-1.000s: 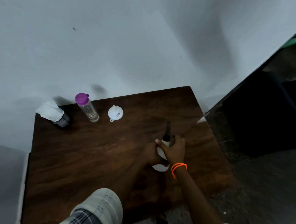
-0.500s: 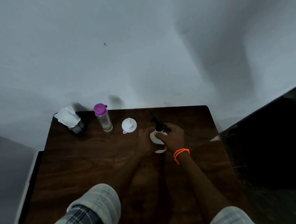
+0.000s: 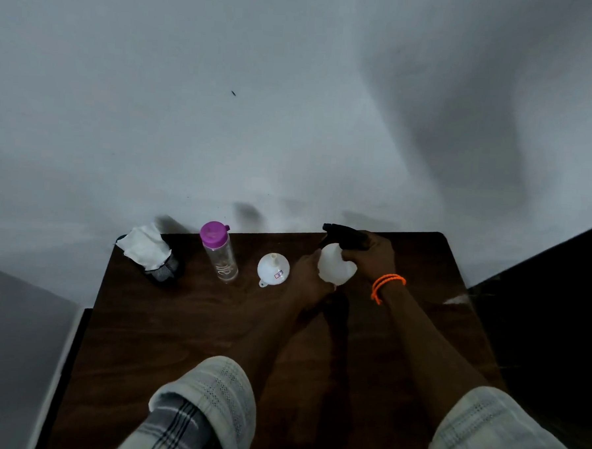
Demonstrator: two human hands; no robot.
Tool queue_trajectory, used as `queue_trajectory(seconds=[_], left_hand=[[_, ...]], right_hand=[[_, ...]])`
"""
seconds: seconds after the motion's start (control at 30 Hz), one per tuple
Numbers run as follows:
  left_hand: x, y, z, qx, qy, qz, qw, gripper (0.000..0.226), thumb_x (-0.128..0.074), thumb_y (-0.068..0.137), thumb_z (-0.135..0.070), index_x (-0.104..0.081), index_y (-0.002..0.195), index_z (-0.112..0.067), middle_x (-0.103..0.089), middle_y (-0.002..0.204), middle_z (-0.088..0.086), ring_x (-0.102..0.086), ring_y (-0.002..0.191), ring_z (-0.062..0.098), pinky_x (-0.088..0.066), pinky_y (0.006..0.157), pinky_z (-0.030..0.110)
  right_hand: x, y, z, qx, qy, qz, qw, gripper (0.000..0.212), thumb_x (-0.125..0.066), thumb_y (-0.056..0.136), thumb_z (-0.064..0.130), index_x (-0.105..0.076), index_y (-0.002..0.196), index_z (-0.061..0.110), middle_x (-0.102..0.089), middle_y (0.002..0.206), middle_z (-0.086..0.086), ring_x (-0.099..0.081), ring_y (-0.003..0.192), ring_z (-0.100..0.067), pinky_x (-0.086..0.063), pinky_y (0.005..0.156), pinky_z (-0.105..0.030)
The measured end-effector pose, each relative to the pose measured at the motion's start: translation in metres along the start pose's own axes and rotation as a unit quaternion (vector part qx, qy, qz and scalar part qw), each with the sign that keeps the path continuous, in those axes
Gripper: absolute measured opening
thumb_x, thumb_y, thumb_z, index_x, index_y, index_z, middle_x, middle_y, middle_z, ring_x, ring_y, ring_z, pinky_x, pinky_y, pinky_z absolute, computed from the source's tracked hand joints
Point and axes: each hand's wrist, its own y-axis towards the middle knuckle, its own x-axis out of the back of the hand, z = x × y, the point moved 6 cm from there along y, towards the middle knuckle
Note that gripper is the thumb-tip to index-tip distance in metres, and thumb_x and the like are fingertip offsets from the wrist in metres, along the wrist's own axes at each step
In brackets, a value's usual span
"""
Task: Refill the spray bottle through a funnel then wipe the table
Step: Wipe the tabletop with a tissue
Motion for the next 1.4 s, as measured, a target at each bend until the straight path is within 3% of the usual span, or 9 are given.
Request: queue_trajectory(seconds=[0.27,0.47,0.63,0.73,0.83,0.9,1.03,1.3,1.4], left_hand=[[-0.009,0.010,0.008,-0.003,-0.022,0.008,1.000,0.104,-0.090,0.071,-0.026,-0.032,0.157,-0.008,-0.046,0.150,0.014,-0.050,0.134,0.031,-0.046,0.110,0.039],[-0.037,0.029,0.043,0.035,-0.116,0.012,0.993,0.127,-0.088,0.048,-0.043,-0.030,0.157,-0.013,-0.046,0.152,0.010,-0.051,0.135,0.028,-0.051,0.106,0.047],[-0.026,0.007,0.036,0.042,-0.193,0.002,0.980,0.093,-0.088,0.050,-0.033,-0.054,0.135,-0.022,-0.064,0.134,0.002,-0.063,0.123,0.023,-0.056,0.099,0.049],[-0.003,-0.023,0.028,0.054,-0.209,-0.027,0.976,0.089,-0.088,0.070,-0.012,-0.045,0.148,-0.005,-0.055,0.143,0.012,-0.055,0.132,0.031,-0.053,0.101,0.035],[0.016,-0.044,0.053,0.072,-0.221,-0.074,0.970,0.070,-0.083,0.079,-0.009,-0.053,0.143,-0.008,-0.062,0.131,0.006,-0.059,0.127,0.025,-0.050,0.088,0.014],[0.032,-0.058,0.072,0.078,-0.213,-0.100,0.969,0.060,-0.081,0.081,-0.012,-0.060,0.137,-0.010,-0.065,0.129,0.005,-0.063,0.120,0.019,-0.053,0.093,0.019],[0.071,-0.085,0.117,0.114,-0.214,-0.157,0.957,0.040,-0.079,0.078,-0.010,-0.071,0.117,-0.013,-0.075,0.113,0.003,-0.070,0.104,0.015,-0.058,0.096,0.039],[0.163,-0.132,0.203,0.210,-0.195,-0.283,0.915,0.028,-0.075,0.083,-0.014,-0.076,0.111,-0.014,-0.078,0.108,0.008,-0.071,0.104,0.022,-0.046,0.085,0.020],[0.194,-0.142,0.221,0.213,-0.197,-0.327,0.900,0.028,-0.074,0.082,-0.012,-0.077,0.110,-0.012,-0.078,0.105,0.010,-0.072,0.102,0.023,-0.042,0.080,0.017]], right_hand=[[-0.008,0.022,-0.024,-0.032,0.050,0.011,0.998,0.048,-0.070,0.037,0.023,-0.079,0.084,0.017,-0.078,0.089,-0.007,-0.074,0.092,-0.028,-0.061,0.082,-0.051],[-0.012,0.013,-0.025,-0.041,0.106,0.005,0.994,0.043,-0.074,0.061,-0.020,-0.076,0.088,0.014,-0.076,0.092,-0.013,-0.073,0.093,-0.029,-0.058,0.083,-0.042],[-0.014,0.008,-0.030,-0.032,0.059,-0.012,0.998,0.049,-0.084,0.059,-0.014,-0.074,0.102,0.007,-0.074,0.096,-0.009,-0.069,0.090,-0.023,-0.055,0.077,-0.034],[-0.015,-0.008,-0.036,-0.072,0.072,-0.092,0.991,0.048,-0.086,0.061,-0.008,-0.072,0.105,0.003,-0.070,0.099,-0.007,-0.066,0.092,-0.020,-0.052,0.078,-0.032],[-0.023,-0.038,-0.034,-0.104,0.083,-0.198,0.971,0.037,-0.087,0.064,-0.003,-0.070,0.097,0.002,-0.066,0.091,-0.009,-0.064,0.086,-0.025,-0.054,0.080,-0.038],[-0.036,-0.059,-0.033,-0.134,0.097,-0.234,0.958,0.035,-0.086,0.067,0.000,-0.064,0.094,0.001,-0.062,0.085,-0.012,-0.063,0.084,-0.030,-0.052,0.082,-0.037],[-0.098,-0.092,-0.031,-0.180,0.094,-0.170,0.964,0.031,-0.086,0.071,0.012,-0.065,0.091,0.002,-0.067,0.090,-0.013,-0.065,0.089,-0.032,-0.052,0.085,-0.037],[-0.244,-0.135,0.044,-0.035,0.025,0.044,0.998,0.016,-0.085,0.072,0.010,-0.070,0.076,0.007,-0.069,0.075,-0.003,-0.061,0.071,-0.014,-0.046,0.074,-0.025],[-0.287,-0.139,0.077,0.033,-0.016,0.091,0.995,0.013,-0.082,0.073,0.007,-0.071,0.078,0.012,-0.066,0.074,0.002,-0.057,0.069,-0.008,-0.041,0.067,-0.013]])
